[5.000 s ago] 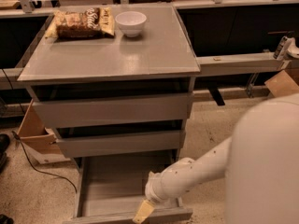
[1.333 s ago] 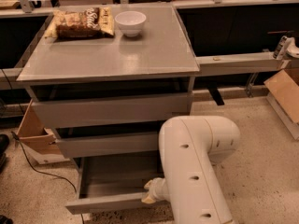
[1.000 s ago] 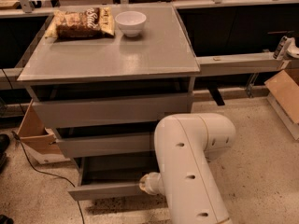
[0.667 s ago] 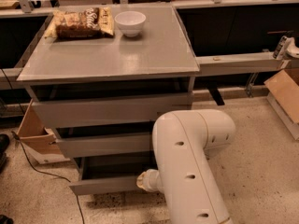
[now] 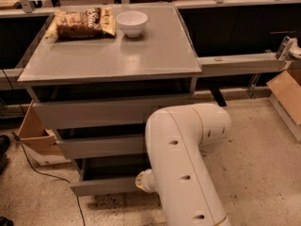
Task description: Close bottom drawer
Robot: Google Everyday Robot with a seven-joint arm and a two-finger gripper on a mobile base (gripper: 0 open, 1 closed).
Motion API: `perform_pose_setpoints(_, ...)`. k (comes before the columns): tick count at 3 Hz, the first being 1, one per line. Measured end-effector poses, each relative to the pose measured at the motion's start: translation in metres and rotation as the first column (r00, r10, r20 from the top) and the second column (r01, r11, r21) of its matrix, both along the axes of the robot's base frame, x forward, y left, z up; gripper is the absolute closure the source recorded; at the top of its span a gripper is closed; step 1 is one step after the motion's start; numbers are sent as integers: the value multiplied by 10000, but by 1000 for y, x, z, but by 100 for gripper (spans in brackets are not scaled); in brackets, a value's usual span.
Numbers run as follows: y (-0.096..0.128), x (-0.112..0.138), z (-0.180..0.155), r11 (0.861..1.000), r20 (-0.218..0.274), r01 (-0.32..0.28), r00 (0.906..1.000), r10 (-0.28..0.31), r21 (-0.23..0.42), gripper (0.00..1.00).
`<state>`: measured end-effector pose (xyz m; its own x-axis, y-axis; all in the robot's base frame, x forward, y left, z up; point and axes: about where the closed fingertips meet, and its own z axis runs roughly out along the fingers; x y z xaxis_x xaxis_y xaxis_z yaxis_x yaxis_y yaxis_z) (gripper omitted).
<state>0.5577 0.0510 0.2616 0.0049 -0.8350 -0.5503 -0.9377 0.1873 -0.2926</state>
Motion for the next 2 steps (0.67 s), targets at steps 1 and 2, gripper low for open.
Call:
perform_pose_setpoints(1,-4,-14,-32,9996,-588,237,9980,-244,-119,100)
perform_pose_setpoints(2,-4,-25,-61,9991,-1092,397,9932,-408,-121,100)
